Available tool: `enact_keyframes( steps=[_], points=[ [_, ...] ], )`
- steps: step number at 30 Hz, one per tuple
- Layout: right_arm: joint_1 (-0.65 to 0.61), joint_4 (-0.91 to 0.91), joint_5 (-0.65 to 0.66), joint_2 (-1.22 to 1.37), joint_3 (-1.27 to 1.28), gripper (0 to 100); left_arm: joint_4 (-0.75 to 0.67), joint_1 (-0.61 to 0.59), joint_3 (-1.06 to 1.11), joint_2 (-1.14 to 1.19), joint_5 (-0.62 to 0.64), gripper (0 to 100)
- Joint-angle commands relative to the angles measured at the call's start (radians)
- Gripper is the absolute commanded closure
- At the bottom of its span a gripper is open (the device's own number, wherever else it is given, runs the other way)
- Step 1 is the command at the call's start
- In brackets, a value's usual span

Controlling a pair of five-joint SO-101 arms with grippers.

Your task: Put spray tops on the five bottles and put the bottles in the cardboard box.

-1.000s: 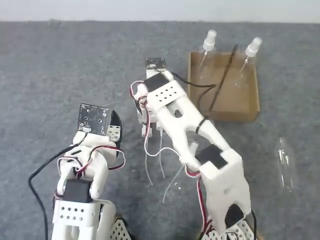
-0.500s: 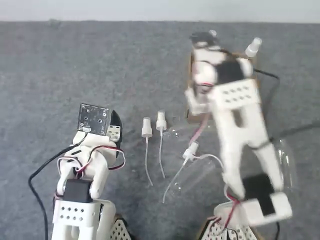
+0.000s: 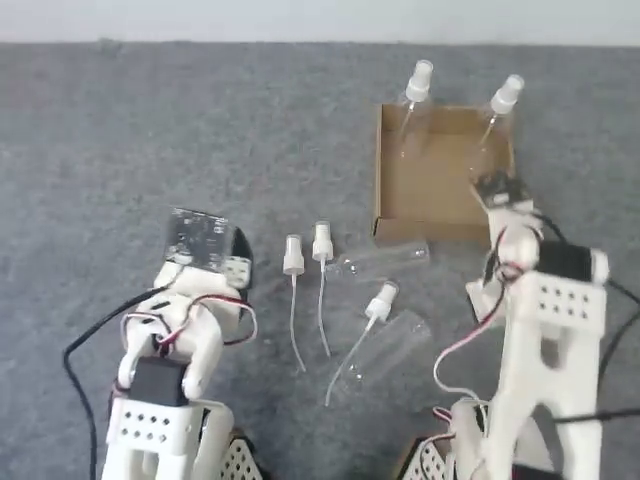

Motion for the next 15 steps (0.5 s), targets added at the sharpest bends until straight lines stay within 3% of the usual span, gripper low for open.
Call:
enact_keyframes(
  steps=[1,8,12,15],
  points=[
    [0.074,-0.041,0.031,-0.110,0.087,98.0,0.144,0.143,-0.165,0.147,-0.115,96],
    [0.113,-0.229,0.026,-0.246,0.381,98.0,0.247,0.428,-0.496,0.617,-0.132,94],
    [0.116,-0.309,0.026,-0.326,0.483,98.1,0.221,0.502,-0.653,0.896,-0.083,85],
    [0.143,-0.308,-0.009,-0.375,0.489,98.2,0.175,0.537,-0.740,1.073,-0.020,84]
  ],
)
